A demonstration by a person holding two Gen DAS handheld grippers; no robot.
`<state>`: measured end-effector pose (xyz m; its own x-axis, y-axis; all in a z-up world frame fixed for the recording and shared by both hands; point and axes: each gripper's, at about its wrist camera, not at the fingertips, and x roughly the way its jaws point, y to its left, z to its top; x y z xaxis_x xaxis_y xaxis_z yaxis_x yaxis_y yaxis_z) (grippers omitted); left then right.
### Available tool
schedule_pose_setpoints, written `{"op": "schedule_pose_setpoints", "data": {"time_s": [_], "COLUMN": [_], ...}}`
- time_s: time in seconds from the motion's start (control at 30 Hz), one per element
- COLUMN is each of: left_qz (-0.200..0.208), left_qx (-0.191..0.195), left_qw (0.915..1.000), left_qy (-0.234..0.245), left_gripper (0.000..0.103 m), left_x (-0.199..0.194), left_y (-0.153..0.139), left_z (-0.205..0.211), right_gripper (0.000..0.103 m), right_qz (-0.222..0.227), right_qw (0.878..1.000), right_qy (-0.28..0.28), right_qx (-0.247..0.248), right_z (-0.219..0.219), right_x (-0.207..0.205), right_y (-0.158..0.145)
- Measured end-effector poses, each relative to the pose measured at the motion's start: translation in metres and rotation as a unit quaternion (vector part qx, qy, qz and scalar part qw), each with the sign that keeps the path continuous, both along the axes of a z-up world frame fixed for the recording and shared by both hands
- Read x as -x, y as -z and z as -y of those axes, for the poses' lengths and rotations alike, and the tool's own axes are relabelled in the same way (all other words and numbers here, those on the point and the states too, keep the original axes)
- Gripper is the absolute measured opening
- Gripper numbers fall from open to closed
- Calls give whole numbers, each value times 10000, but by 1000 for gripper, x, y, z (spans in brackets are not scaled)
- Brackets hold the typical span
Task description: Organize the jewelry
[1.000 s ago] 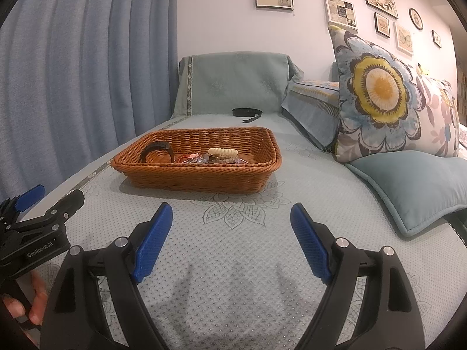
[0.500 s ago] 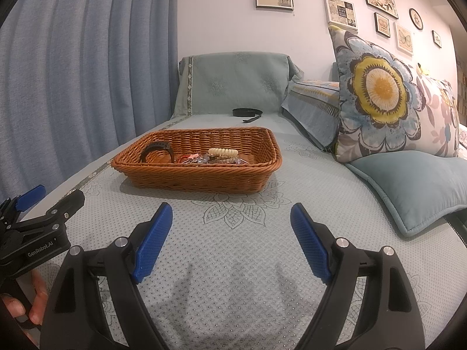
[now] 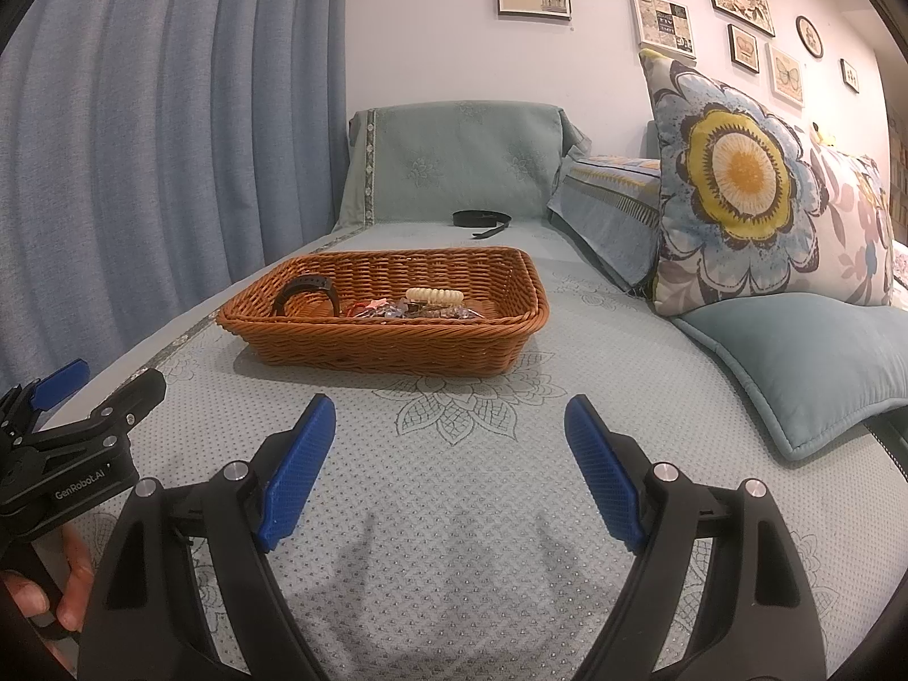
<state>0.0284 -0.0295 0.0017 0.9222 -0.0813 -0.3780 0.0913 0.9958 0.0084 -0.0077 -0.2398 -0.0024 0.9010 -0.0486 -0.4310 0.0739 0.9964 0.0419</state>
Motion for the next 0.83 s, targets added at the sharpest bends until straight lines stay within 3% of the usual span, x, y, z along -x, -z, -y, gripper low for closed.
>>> {"op": "schedule_pose_setpoints", "data": {"time_s": [0.57,0.83], "left_qz": [132,82], "left_qx": [-197,-113], "left_qw": [9997,9999], "left_qy": [6,12], "left_gripper": [95,95], "left_x": [7,7], "left_y": [3,1], "left_z": [6,-1], "right_gripper": [79,79], "right_qz": [-1,-7], "right_qw": [10000,10000], "right_qy": [-1,-2], "right_qx": [0,4], "right_z": [0,-1], "right_x": [0,0], "right_y": [0,0]}}
